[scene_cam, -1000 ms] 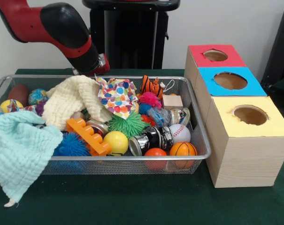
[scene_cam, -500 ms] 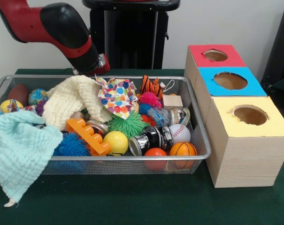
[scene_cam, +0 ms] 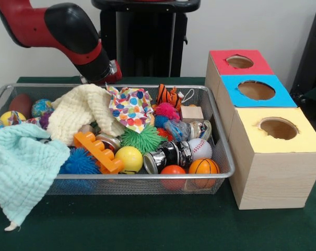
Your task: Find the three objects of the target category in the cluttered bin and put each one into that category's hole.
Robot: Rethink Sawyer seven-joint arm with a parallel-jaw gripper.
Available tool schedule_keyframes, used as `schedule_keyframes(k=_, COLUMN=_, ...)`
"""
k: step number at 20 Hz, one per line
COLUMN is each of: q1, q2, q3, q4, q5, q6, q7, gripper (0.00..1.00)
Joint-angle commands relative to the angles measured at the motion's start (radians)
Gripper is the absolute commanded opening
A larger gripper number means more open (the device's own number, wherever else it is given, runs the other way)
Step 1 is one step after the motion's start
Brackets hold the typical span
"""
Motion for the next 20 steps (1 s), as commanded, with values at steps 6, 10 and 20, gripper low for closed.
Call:
schedule_keyframes(k=6, q1=0.004, q2=-0.049, q3=0.085, q4=-0.071, q5=-0.005, q6=-0.21, q7=0.118, gripper=0.0)
schedule_keyframes(k=10, q1=0.022, q2=-0.115, q3=0.075, q4=-0.05, q5=0.001, q6=-0.165, q7=0.114, gripper=0.0)
schedule_keyframes(k=20, q1=0.032, q2=-0.214, q3=0.075, q4=-0.006, q5=0.016, q6=-0.126, q7=0.106, gripper=0.0)
